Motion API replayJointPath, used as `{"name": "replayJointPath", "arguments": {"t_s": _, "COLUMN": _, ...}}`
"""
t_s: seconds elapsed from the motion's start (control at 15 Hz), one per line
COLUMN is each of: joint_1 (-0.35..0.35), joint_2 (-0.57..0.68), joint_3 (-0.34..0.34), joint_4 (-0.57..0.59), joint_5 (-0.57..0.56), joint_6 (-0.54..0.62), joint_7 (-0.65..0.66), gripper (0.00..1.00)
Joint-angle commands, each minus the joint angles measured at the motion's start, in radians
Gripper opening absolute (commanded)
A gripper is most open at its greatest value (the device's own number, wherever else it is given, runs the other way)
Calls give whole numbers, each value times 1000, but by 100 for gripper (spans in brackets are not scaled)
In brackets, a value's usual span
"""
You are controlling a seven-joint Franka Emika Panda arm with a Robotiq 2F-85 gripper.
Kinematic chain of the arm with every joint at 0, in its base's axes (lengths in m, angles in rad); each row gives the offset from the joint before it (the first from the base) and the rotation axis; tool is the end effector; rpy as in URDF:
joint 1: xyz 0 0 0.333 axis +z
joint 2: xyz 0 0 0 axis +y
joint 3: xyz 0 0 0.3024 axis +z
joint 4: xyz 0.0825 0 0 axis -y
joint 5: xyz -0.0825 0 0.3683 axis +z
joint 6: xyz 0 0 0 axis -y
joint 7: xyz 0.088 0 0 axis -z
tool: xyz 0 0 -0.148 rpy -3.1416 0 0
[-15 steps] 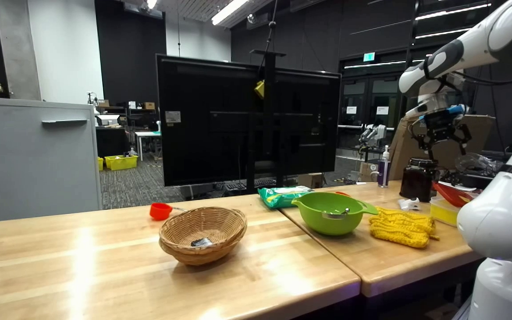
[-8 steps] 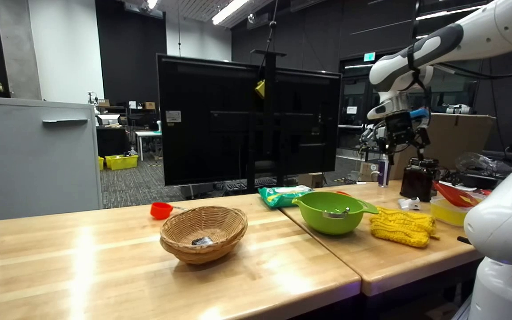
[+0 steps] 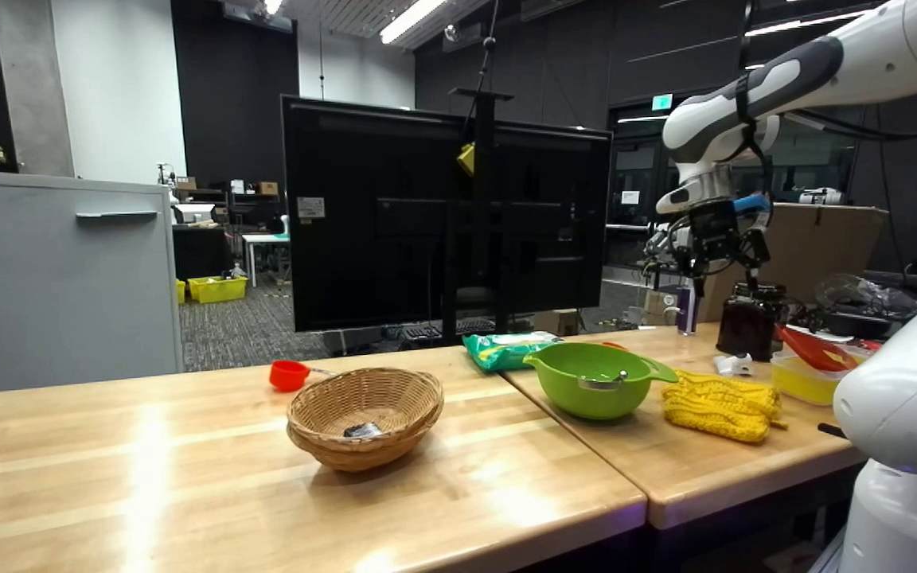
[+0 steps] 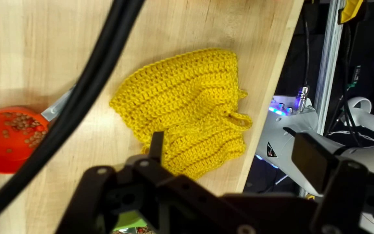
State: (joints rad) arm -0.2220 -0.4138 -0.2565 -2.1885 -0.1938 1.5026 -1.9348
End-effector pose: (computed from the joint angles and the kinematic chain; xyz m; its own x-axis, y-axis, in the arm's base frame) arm 0.3200 -0.2073 0.4775 0.0673 0.9976 0.0180 0.9547 -0.0592 -0.2917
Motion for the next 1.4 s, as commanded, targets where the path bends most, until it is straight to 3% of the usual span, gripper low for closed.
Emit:
{"name": "replayJointPath", "arguments": {"t_s": 0.0, "joint_1": 26, "joint_2": -2, "joint_3": -21, "joint_4": 2, "joint_5": -7, "joint_6": -3, "joint_7": 8, "gripper": 100}}
{"name": "replayJointPath", "arguments": {"t_s": 0.87, "joint_1": 38, "joint_2": 2, "joint_3": -16, "joint_4": 1, "joint_5": -7, "joint_6": -1, "joint_7": -9, "gripper": 100}}
{"name": "replayJointPath", "arguments": {"t_s": 1.33, "joint_1": 101, "joint_2": -10, "joint_3": -36, "joint_4": -6, "joint_5": -86, "joint_6": 23, "joint_7": -354, "gripper": 100}}
